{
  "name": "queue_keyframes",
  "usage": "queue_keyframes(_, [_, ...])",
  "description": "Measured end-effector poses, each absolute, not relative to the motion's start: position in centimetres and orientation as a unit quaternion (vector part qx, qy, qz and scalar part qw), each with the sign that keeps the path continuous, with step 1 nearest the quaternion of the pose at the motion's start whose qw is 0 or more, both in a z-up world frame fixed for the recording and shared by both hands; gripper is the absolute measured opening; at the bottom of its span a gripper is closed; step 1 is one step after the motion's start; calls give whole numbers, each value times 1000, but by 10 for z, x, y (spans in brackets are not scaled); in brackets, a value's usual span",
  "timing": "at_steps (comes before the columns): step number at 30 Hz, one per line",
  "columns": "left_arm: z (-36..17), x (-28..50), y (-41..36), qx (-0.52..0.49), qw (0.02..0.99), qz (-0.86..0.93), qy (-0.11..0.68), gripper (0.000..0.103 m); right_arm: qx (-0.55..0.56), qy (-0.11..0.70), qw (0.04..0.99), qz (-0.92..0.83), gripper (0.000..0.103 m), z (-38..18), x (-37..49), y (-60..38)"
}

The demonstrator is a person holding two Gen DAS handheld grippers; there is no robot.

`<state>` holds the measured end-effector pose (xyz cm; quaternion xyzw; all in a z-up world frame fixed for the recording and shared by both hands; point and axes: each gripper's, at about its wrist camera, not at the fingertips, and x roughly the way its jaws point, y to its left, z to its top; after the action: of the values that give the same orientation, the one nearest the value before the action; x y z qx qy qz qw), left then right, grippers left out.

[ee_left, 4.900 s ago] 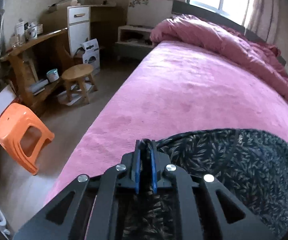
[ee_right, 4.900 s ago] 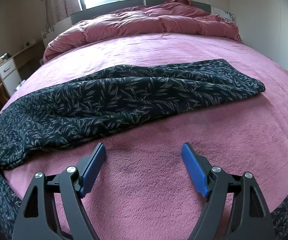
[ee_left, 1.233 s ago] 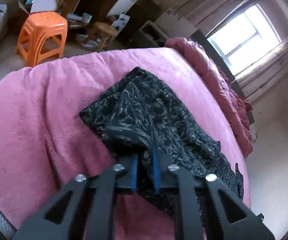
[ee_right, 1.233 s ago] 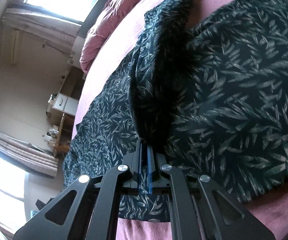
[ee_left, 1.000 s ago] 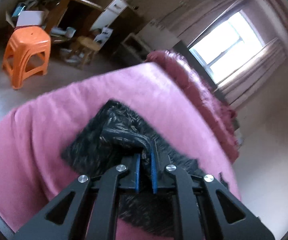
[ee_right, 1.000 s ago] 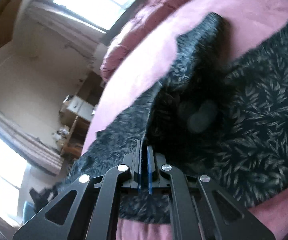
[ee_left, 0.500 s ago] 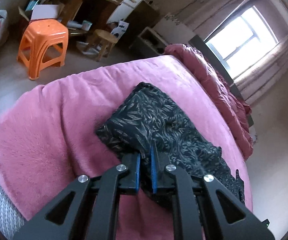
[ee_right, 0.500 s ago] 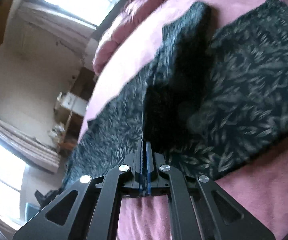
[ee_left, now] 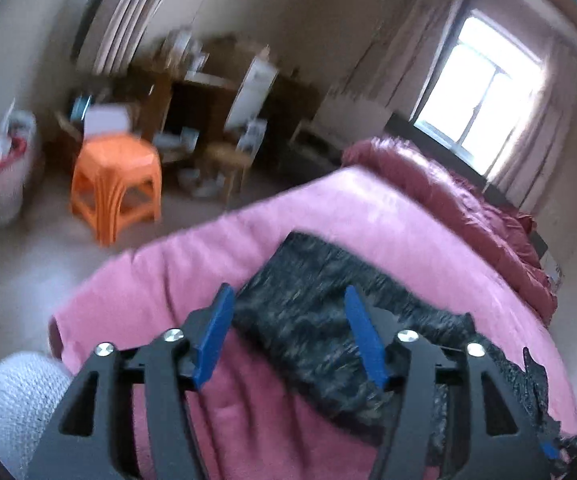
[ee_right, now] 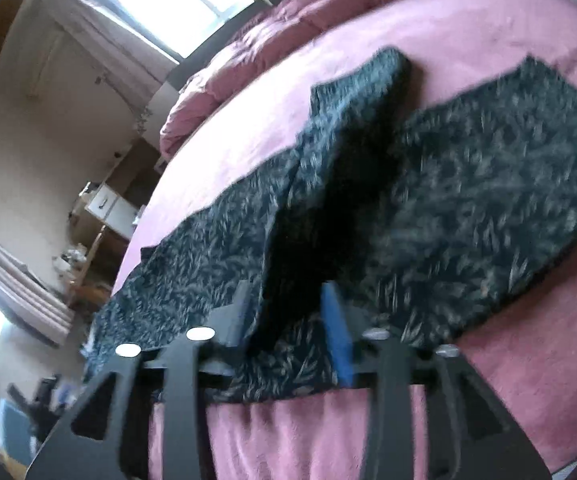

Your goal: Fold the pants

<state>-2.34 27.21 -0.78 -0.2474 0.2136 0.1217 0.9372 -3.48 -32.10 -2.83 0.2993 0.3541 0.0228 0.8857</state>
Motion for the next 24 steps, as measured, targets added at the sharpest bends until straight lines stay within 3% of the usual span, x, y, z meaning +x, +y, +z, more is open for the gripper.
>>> queue_keyframes(6, [-11, 13, 209, -178, 950, 2, 258, 78, 176, 342, 923, -17, 41, 4, 0, -311])
queue_keyframes(12, [-43, 42, 132, -88, 939, -104, 316, 80, 48, 367, 927, -57, 41, 12, 59, -287])
queue_keyframes(16, [-55, 47, 122, -69, 934, -119, 329, 86, -43, 402, 910, -93, 41, -4, 84, -274])
queue_keyframes(21, [-56, 43, 142, -129, 929, -150, 314, 86, 18, 430, 889, -157, 41, -26, 79, -321])
queue_keyframes(24, [-56, 39, 144, -128, 930, -152, 310, 86, 158, 426, 869, -198, 55, -30, 52, -378])
